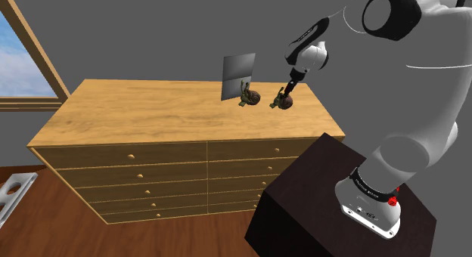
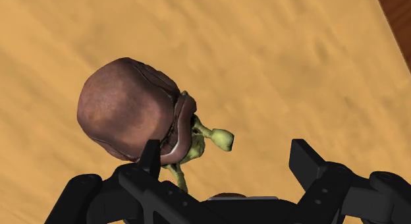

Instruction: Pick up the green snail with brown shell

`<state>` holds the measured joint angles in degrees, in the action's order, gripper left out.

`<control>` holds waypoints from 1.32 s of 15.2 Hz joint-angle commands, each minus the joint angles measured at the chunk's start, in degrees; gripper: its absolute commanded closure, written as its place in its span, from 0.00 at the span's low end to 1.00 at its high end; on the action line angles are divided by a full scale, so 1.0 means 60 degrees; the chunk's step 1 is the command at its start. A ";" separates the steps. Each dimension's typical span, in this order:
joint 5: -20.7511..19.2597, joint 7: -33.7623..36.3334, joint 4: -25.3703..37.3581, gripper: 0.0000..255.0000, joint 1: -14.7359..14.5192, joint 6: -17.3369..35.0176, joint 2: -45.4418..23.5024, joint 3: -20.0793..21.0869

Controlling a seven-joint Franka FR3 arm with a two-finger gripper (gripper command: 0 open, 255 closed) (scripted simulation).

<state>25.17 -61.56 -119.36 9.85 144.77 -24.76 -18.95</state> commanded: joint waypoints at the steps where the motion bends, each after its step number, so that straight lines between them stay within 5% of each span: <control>1: 0.0159 -0.0130 0.0026 0.00 0.0073 0.0173 -0.0211 0.0103; 5: 0.0349 -0.0286 0.0062 0.00 0.0170 0.0392 -0.0481 0.0237; 6: 0.0356 -0.0306 0.0071 1.00 0.0186 0.0392 -0.0493 0.0239; 20: -0.0022 0.0017 0.0004 1.00 -0.0014 -0.0038 0.0039 -0.0018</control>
<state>25.51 -61.93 -119.24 10.07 145.00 -25.20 -18.77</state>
